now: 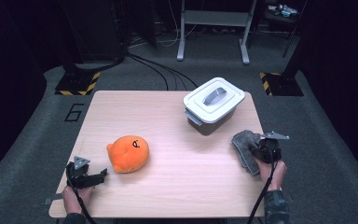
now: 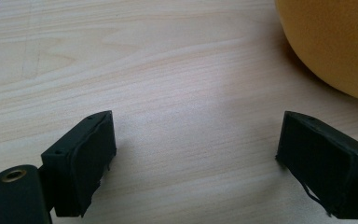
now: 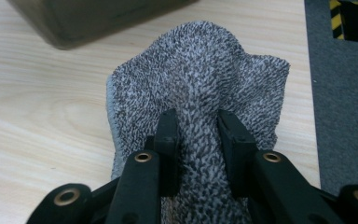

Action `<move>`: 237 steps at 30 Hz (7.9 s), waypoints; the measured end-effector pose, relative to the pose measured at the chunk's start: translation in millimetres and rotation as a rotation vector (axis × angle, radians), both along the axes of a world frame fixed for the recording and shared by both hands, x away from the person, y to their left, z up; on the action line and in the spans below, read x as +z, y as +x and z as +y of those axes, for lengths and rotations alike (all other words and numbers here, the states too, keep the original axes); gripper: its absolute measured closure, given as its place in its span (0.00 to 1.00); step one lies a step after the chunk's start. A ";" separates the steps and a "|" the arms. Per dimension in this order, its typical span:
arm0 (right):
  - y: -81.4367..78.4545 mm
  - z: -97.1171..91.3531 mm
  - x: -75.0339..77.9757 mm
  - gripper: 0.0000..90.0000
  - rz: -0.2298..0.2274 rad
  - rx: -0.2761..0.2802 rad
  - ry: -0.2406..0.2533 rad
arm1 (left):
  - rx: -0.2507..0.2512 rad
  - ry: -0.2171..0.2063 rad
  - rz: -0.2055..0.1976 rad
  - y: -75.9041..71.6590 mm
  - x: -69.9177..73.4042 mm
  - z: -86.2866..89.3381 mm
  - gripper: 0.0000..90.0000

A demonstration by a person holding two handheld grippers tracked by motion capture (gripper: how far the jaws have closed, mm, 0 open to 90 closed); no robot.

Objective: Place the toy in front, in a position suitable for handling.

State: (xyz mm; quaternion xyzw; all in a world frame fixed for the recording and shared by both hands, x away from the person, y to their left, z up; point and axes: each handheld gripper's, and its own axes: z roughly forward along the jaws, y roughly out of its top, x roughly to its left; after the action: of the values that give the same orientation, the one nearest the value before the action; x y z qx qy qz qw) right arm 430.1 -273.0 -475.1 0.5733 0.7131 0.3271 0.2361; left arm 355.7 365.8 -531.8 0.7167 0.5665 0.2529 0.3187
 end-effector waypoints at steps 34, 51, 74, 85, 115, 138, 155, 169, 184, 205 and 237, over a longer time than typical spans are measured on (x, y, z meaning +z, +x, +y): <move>-30.6 29.3 7.8 0.13 -0.018 0.130 0.015 | 0.002 -0.008 -0.004 -0.2 -0.2 -1.2 0.12; -56.8 99.6 -46.3 0.07 0.050 0.314 -0.023 | -0.011 -0.003 -0.006 -2.2 0.0 -2.5 0.12; -58.7 105.9 -54.3 0.05 0.000 0.305 -0.057 | -0.025 -0.155 -0.066 -17.1 47.7 -9.9 0.12; -58.7 105.8 -54.3 0.06 0.001 0.306 -0.056 | -0.097 -0.162 -0.099 -4.5 73.9 -34.6 0.12; -58.2 105.4 -54.2 0.06 0.005 0.312 -0.056 | -0.136 -0.091 -0.007 28.3 57.8 -68.4 0.39; -57.9 105.5 -54.2 0.06 0.005 0.312 -0.055 | -0.218 -0.161 -0.106 18.4 61.3 -73.1 0.77; -57.9 105.6 -54.2 0.06 0.004 0.310 -0.056 | -0.343 -0.183 -0.125 26.0 74.6 -104.9 0.77; -57.9 105.6 -54.4 0.06 0.002 0.310 -0.054 | -0.416 -0.186 -0.108 35.7 76.4 -125.6 0.77; -57.9 105.5 -54.2 0.06 0.005 0.312 -0.055 | -0.494 -0.197 -0.088 53.1 75.3 -152.3 0.74; -57.9 105.7 -54.2 0.06 0.007 0.309 -0.052 | -0.481 -0.199 -0.047 56.2 72.9 -154.4 0.30; -57.7 106.5 -53.7 0.06 0.013 0.300 -0.053 | -0.438 -0.276 -0.059 10.3 48.9 -135.5 0.21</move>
State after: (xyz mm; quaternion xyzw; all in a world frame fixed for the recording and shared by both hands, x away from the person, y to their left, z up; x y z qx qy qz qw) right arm 372.3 -166.5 -528.8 0.4559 0.8008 0.3360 0.1948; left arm 366.1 230.3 -482.9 0.7642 0.4174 0.1190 0.4771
